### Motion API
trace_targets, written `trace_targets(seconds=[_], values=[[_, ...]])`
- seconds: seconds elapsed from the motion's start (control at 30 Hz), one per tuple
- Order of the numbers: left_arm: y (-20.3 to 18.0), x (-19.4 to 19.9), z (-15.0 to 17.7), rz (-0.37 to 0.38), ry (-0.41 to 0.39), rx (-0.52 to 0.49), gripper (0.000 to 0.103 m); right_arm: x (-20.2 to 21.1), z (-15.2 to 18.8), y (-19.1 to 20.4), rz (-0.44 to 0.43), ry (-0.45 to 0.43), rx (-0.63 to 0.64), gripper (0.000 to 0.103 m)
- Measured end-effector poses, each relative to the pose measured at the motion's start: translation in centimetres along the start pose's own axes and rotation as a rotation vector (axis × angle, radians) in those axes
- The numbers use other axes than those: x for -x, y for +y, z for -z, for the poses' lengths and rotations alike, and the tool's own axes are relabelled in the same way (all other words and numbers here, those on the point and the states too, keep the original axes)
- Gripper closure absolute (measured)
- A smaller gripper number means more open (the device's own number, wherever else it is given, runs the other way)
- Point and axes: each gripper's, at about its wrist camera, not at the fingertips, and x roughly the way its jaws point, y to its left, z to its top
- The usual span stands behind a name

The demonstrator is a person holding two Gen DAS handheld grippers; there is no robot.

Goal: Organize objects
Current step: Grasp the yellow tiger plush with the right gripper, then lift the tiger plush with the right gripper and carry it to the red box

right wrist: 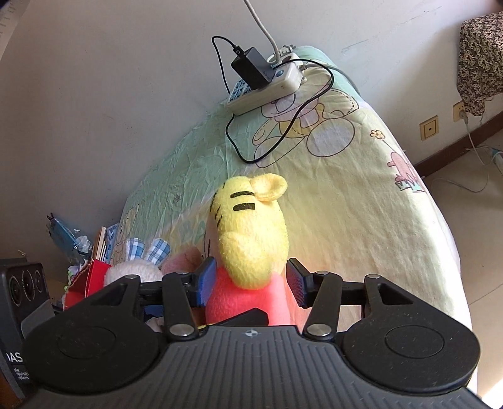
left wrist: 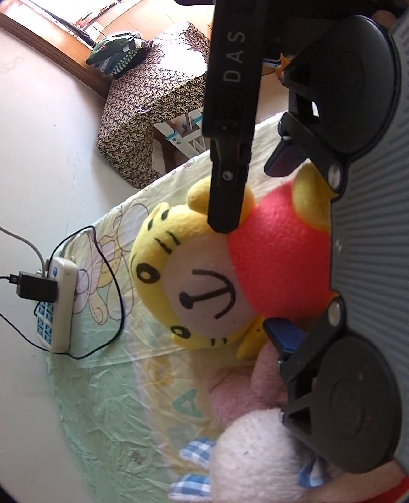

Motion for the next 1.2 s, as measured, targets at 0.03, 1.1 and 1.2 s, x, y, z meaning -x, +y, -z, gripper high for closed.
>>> trace_targets(seconds=[0.03, 1.1, 1.2], values=[[0.1, -0.4, -0.1, 0.0, 0.007, 0.002, 0.007, -0.5, -0.1, -0.2, 0.0, 0.008, -0.002, 0.05], [-3.6, 4.0, 2.6, 0.104, -0.063, -0.057, 0.025, 5.9, 2.3, 0.9, -0.116, -0.017, 0.038, 0.063], [-4.2, 5.3, 3.8, 0.106, -0.071, -0.069, 0.025, 6.9, 3.4, 1.5, -0.11, -0.019, 0.049, 0.063]])
